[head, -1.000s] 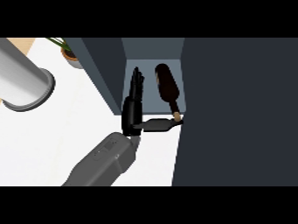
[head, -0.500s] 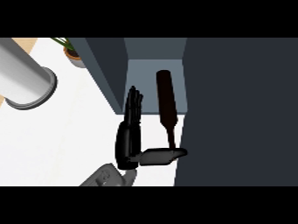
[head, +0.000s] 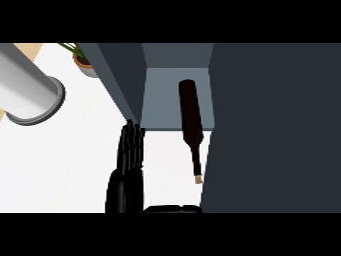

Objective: Pick up the wine, place it into the cabinet and close the cabinet

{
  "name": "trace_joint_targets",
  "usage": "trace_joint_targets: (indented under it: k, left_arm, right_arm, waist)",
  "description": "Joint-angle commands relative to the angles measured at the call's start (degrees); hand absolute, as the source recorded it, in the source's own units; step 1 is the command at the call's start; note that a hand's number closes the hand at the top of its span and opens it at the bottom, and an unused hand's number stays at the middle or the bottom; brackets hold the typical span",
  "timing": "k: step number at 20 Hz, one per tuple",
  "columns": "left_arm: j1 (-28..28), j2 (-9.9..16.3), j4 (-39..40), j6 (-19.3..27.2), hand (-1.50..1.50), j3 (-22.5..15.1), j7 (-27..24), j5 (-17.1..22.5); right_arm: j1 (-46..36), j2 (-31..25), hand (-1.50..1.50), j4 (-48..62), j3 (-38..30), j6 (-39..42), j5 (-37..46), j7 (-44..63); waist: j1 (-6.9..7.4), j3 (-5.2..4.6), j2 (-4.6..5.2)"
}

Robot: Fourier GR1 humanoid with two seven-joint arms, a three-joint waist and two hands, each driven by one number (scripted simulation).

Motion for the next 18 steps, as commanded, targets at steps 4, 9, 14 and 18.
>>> trace_joint_targets:
  k: [4,9,14,18]
  left_arm:
    - [8.49,9.86,-13.26,-2.5,-1.5,-2.73,2.34,-2.17]
    - [11.45,13.79,-18.63,-5.79,-1.5,-2.73,3.39,-1.98]
    - [15.22,20.07,-21.73,-12.76,-1.5,2.51,2.39,0.45]
    - [19.29,22.86,-23.25,-16.53,-1.5,5.67,0.0,2.57]
  right_arm:
    - [2.38,-0.43,-1.5,-2.02,-1.15,2.64,-9.66,2.14]
    - [0.06,-1.94,1.5,-5.34,0.85,4.02,-10.41,7.72]
    - [-0.39,-1.71,1.5,-5.51,4.01,5.52,-7.65,7.08]
    - [4.28,0.24,1.5,-4.21,7.29,5.77,-11.5,8.99]
  waist:
    - [0.12,0.04,0.02]
    - [0.03,0.0,-0.01]
    - [0.12,-0.04,0.03]
    - [0.2,-0.04,-0.02]
